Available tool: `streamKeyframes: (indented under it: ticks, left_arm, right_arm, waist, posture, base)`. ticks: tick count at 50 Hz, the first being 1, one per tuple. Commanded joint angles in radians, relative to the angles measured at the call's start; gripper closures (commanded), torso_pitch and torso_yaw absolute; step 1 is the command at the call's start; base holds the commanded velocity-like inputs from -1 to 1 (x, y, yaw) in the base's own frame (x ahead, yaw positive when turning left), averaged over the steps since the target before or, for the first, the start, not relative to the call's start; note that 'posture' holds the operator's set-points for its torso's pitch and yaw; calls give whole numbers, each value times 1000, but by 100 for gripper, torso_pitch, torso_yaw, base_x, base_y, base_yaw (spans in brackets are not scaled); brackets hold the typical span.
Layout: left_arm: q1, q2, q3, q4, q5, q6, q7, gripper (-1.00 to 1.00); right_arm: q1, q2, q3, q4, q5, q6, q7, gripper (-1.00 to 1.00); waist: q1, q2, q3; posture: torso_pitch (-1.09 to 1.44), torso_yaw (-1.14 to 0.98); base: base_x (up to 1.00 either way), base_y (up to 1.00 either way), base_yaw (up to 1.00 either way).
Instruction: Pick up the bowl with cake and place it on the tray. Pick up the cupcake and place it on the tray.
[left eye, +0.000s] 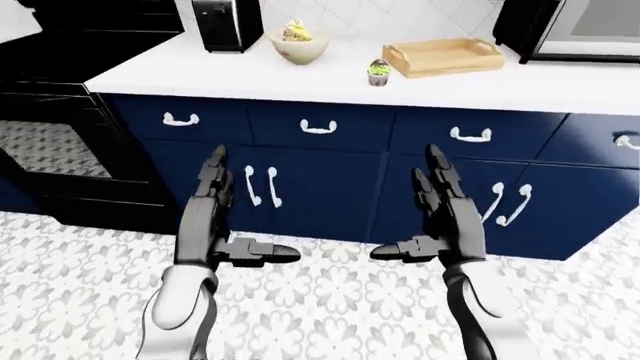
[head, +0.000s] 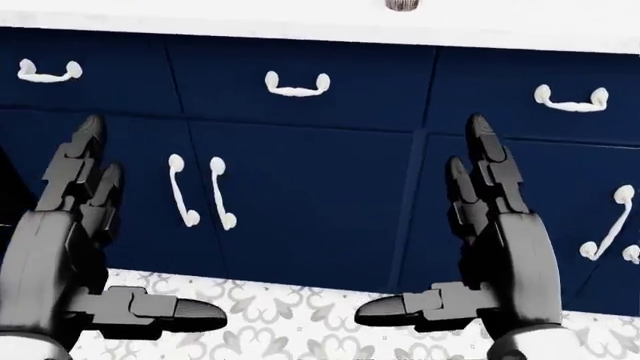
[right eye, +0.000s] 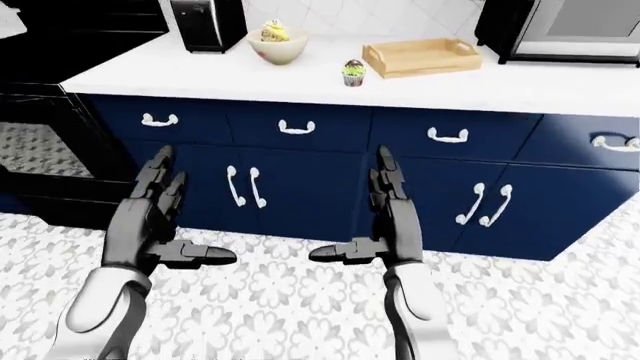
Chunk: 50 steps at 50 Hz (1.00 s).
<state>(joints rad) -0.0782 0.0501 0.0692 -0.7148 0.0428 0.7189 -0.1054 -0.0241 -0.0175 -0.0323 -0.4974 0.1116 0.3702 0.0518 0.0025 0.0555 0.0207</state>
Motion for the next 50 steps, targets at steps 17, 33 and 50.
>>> streamKeyframes:
  ticks: [17,33,50]
  left_arm:
    - [-288,68,17,-128,-6,280,-12,-100]
    - [-329,87,50,-156,-40,328,-7,-100]
    - [-394,103,41,-172,-57,392,10,-100]
  right_arm:
    - [-76,-24,-46,-253,7,192,-42,-100]
    - [-94,-22,-37,-319,8,245,-55,-100]
    - [-126,-39,-70,-399,54,319,-74,-100]
  waist:
    - [14,-57,23]
    - [-13,-40,6]
    - [30,-84,-6]
  posture:
    - [0,0]
    - [0,0]
    - [0,0]
  base:
    - [20,0,0]
    - [46,1,0]
    - [44,3,0]
